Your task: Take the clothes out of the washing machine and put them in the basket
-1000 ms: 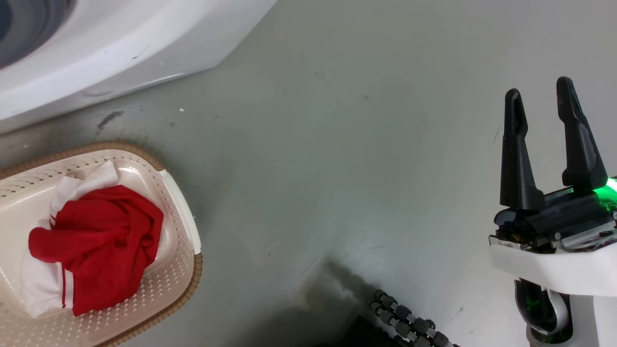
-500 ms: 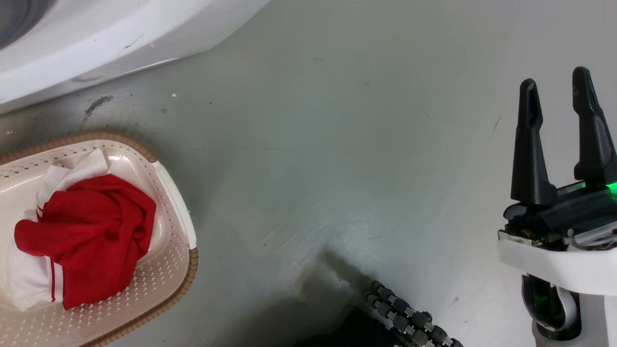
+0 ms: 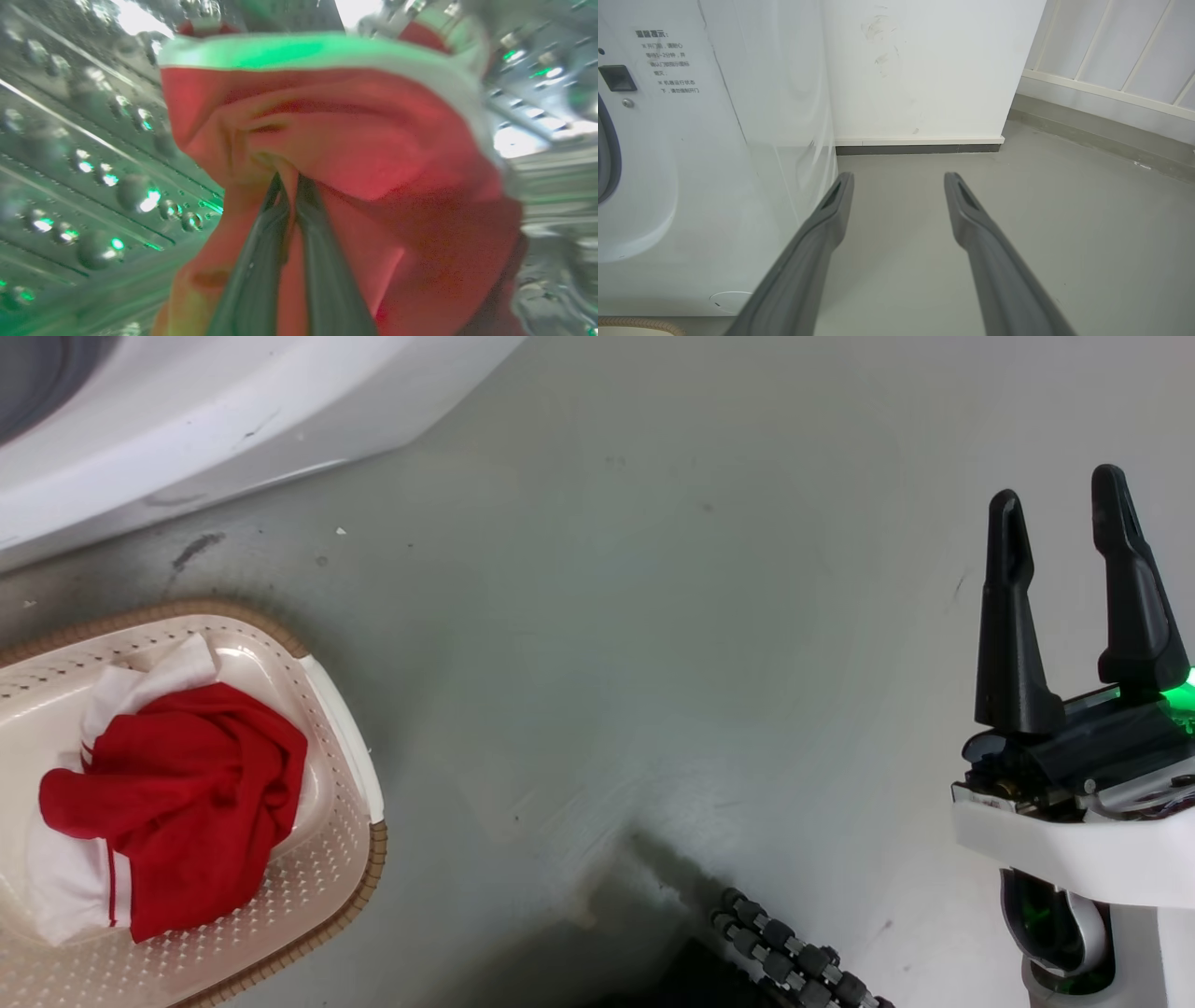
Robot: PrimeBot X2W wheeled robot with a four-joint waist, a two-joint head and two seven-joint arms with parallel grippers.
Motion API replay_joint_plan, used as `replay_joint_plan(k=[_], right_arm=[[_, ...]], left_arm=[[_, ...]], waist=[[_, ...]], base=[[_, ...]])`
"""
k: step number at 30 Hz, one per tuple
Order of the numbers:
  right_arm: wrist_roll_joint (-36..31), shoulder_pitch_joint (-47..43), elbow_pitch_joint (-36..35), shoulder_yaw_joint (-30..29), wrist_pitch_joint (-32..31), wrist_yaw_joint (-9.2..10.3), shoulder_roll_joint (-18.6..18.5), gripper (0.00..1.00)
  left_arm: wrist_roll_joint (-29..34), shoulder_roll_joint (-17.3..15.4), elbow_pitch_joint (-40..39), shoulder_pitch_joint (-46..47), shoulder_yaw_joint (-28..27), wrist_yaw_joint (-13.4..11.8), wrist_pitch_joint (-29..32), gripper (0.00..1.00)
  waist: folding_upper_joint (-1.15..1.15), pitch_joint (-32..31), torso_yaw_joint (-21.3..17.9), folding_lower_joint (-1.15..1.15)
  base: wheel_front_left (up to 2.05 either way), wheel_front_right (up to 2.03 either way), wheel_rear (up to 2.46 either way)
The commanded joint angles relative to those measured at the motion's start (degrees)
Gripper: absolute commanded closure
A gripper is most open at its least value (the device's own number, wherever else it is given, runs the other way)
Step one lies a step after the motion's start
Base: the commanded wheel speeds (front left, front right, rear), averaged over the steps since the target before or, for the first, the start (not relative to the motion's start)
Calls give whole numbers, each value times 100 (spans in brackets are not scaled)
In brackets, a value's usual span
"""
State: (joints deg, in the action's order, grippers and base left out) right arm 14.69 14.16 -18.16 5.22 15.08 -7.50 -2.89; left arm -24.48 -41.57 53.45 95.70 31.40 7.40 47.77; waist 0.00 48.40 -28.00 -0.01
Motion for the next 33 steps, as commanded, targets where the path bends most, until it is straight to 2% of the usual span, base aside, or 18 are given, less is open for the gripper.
replay_joint_plan(k=[1,8,14,23,33], right_arm=[[-39,69,22,-1,13,2,3,0],[-170,0,68,-22,13,2,4,0],[-248,-89,100,-16,13,2,3,0],[-384,-225,151,-46,13,2,3,0],[-590,-500,239,-49,13,2,3,0]], left_arm=[[-48,-3,24,3,37,1,-147,100],[-245,47,77,-369,278,1,-1291,100],[-332,59,158,-859,410,-1,-2662,100],[-480,363,472,-1805,321,-218,-4279,100],[-843,767,485,-2904,96,-462,-5577,100]], waist=[[0,-85,36,1],[0,-412,161,1],[0,-714,258,1],[0,-1143,412,1],[0,-1795,668,1]], base=[[0,0,0],[0,0,0],[0,0,0],[0,0,0],[0,0,0]])
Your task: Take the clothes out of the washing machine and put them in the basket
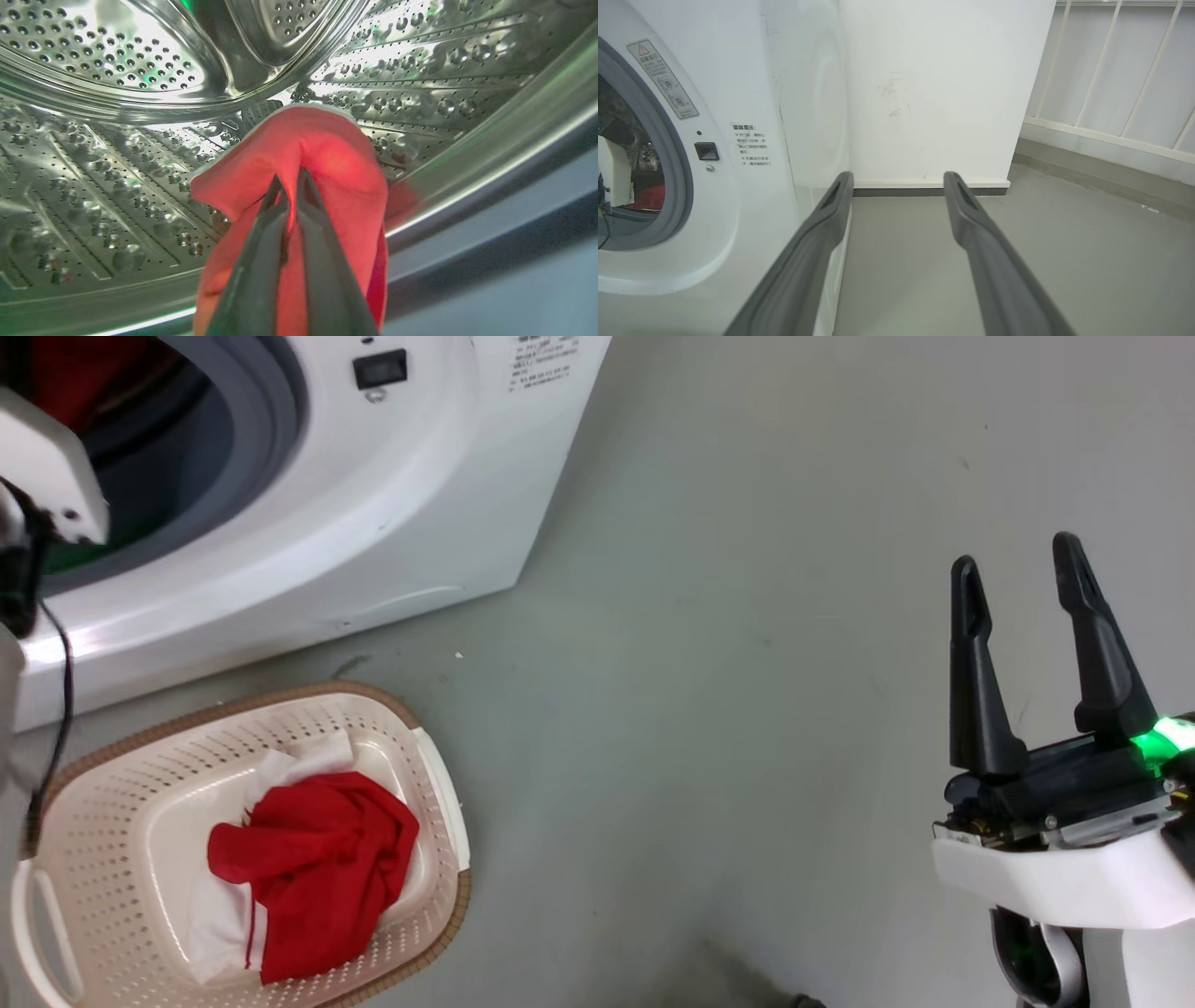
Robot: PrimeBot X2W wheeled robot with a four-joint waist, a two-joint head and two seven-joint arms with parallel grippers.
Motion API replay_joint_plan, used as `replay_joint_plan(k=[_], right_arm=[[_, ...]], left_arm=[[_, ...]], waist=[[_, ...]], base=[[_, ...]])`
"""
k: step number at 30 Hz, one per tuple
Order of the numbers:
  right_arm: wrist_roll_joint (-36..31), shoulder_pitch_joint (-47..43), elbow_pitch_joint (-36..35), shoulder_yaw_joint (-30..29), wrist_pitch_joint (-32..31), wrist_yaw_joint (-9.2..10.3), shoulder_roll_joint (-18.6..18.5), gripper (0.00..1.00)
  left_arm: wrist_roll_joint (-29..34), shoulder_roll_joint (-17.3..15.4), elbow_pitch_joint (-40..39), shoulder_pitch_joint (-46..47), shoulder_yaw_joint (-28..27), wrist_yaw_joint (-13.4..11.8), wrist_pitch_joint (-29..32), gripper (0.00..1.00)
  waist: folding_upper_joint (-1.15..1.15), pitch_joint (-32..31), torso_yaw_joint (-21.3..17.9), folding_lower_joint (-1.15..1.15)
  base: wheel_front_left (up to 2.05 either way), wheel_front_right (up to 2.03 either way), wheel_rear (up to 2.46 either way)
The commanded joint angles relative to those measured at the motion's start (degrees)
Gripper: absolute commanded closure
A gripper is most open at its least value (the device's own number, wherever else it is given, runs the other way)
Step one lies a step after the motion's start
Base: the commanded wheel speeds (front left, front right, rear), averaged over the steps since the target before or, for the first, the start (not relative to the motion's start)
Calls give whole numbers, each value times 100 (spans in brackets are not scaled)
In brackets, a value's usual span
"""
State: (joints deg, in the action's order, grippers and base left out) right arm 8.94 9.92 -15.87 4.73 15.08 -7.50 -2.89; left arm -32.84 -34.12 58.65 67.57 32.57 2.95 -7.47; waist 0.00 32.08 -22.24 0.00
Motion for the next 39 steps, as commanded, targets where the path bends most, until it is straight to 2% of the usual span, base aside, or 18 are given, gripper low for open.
replay_joint_plan(k=[1,10,21,24,28,39], right_arm=[[-39,-98,23,4,13,2,2,0],[-274,-385,81,0,13,2,2,0],[-500,-742,179,15,13,2,2,0],[-538,-823,209,15,13,2,3,0],[-623,-943,229,31,13,2,2,0],[-735,-1171,267,20,13,2,2,0]], left_arm=[[-22,51,-63,-198,-27,-52,-159,100],[-160,335,-566,-1086,-74,-335,-650,100],[-254,518,-1824,-2541,-211,-871,-771,100],[-253,527,-2069,-2840,-231,-973,-777,100],[-253,513,-2709,-3524,-279,-1231,-784,100],[-235,467,-3819,-4741,-186,-1629,-733,100]], waist=[[0,-236,115,0],[0,-835,294,0],[0,-1484,489,0],[0,-1615,529,0],[0,-1850,599,0],[0,-2226,693,0]], base=[[0,0,0],[0,0,0],[0,0,0],[0,0,0],[0,0,0],[0,0,0]])
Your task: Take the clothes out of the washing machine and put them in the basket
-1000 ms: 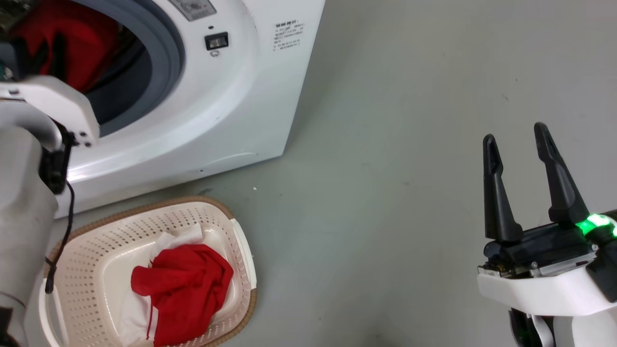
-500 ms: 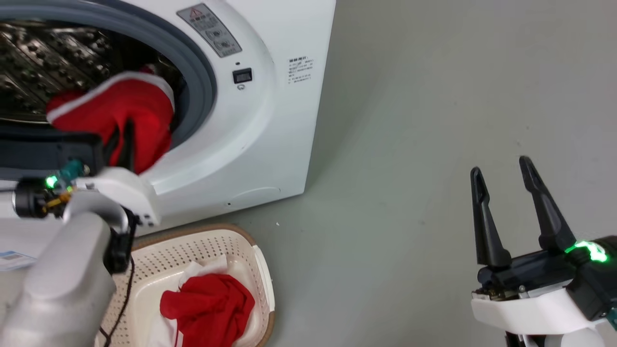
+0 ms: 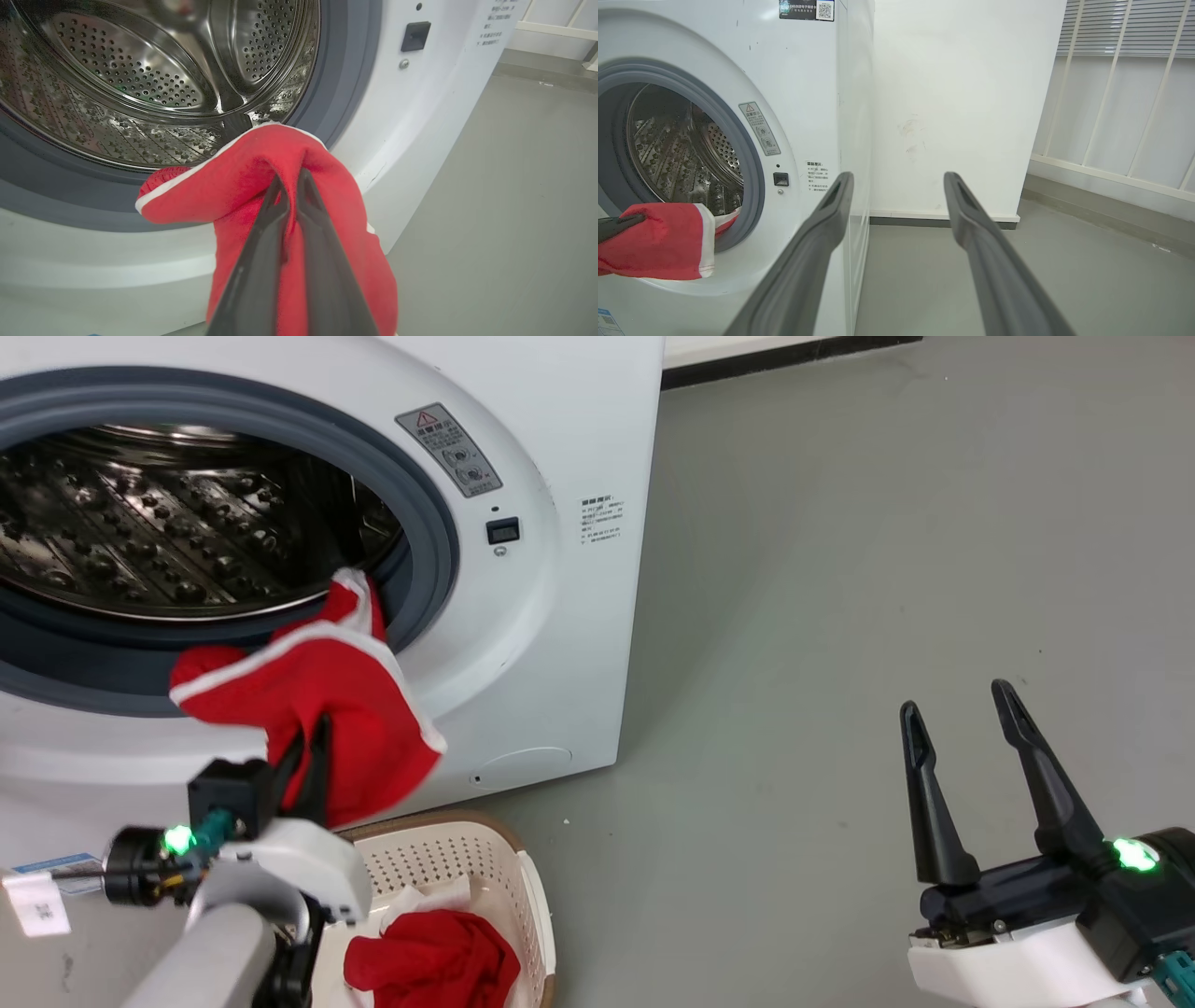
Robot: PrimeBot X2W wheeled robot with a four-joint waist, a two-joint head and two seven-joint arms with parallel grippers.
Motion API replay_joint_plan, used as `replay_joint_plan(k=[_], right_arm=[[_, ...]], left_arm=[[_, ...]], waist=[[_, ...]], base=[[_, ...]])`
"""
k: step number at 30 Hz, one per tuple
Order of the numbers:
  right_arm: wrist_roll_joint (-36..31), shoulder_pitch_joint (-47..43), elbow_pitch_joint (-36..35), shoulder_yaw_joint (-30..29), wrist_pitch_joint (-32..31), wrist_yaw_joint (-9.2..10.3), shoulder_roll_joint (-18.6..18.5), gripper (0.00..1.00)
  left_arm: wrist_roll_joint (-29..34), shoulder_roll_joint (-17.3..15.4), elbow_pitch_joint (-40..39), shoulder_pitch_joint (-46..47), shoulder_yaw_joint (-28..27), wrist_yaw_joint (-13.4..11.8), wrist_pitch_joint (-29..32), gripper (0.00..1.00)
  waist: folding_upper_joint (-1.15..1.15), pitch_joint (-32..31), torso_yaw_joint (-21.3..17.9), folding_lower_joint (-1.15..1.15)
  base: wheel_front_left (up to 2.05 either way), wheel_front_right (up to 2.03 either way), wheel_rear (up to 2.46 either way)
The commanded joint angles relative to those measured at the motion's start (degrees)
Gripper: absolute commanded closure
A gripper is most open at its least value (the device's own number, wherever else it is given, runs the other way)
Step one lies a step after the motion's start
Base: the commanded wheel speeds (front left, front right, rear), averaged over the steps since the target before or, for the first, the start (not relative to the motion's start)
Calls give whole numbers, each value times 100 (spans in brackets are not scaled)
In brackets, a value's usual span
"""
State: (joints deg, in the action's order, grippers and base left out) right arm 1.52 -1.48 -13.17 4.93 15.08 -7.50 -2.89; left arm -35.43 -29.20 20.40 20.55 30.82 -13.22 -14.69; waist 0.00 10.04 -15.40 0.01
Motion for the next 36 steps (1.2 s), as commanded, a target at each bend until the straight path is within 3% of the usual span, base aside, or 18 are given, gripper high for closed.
replay_joint_plan(k=[1,7,18,36], right_arm=[[-24,-116,12,3,13,2,3,0],[-53,-219,35,-1,13,2,3,0],[-103,-221,15,11,13,2,3,0],[95,448,-155,74,13,2,4,0]], left_arm=[[29,-52,-216,-320,86,-81,72,100],[-83,-10,-368,-781,222,-72,129,100],[-231,216,112,-1187,366,75,45,100],[-302,703,2470,-180,508,809,39,100]], waist=[[0,-114,24,-1],[0,-283,30,-1],[0,-282,-65,-1],[0,935,-391,-1]], base=[[0,0,0],[0,0,0],[0,0,0],[0,0,0]])
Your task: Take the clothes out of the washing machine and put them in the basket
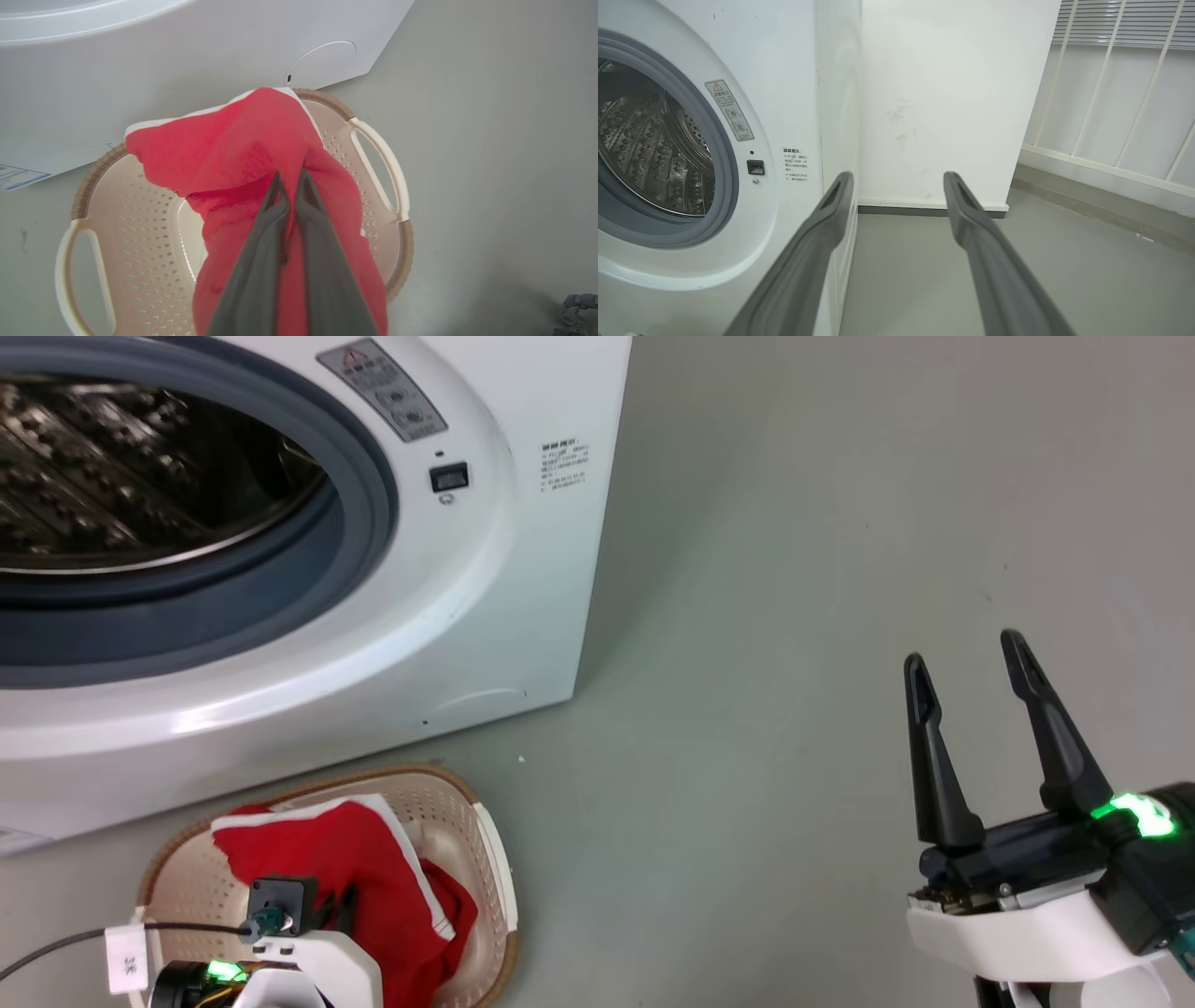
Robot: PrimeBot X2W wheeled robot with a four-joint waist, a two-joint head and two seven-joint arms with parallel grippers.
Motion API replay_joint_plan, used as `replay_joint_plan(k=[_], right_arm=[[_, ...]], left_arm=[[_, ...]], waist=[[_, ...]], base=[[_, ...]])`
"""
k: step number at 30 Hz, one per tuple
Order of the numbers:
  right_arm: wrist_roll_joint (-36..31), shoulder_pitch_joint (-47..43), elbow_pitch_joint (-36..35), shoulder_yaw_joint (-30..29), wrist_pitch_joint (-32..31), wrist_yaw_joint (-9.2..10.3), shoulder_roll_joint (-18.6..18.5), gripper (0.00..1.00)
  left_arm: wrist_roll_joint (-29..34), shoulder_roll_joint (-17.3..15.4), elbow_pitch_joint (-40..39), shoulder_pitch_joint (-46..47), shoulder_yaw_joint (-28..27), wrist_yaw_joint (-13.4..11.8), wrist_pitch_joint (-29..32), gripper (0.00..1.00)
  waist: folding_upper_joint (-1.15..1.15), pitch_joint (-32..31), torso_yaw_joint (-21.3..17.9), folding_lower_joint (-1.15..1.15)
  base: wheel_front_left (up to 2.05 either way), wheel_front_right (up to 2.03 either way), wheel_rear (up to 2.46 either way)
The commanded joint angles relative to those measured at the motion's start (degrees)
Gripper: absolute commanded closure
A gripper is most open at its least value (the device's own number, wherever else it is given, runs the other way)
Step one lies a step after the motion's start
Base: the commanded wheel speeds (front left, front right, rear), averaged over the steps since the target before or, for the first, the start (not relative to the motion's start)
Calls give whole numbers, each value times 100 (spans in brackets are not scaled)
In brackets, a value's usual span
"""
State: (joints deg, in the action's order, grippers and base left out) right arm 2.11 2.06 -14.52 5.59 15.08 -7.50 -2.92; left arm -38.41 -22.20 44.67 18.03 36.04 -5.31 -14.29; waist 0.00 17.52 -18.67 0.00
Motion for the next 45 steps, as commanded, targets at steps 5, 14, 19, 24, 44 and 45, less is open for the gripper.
replay_joint_plan(k=[5,14,19,24,44,45], right_arm=[[109,299,-77,29,13,2,5,0],[252,653,-188,-45,13,2,6,0],[340,794,-222,-54,13,2,6,0],[406,915,-216,-41,13,2,6,0],[528,1189,-165,5,13,2,5,0],[519,1172,-149,10,13,2,6,0]], left_arm=[[20,146,836,502,67,240,50,100],[67,396,1993,1280,197,527,250,100],[116,500,2454,1688,282,588,372,100],[133,543,2698,1973,343,626,512,100],[224,458,2895,2344,543,555,735,0],[240,467,2898,2316,560,549,706,0]], waist=[[0,616,-160,0],[0,1373,-204,0],[0,1682,-220,0],[0,1949,-211,0],[0,2402,-126,0],[0,2360,-127,0]], base=[[0,0,0],[0,0,0],[0,0,0],[0,0,0],[0,0,0],[0,0,0]])
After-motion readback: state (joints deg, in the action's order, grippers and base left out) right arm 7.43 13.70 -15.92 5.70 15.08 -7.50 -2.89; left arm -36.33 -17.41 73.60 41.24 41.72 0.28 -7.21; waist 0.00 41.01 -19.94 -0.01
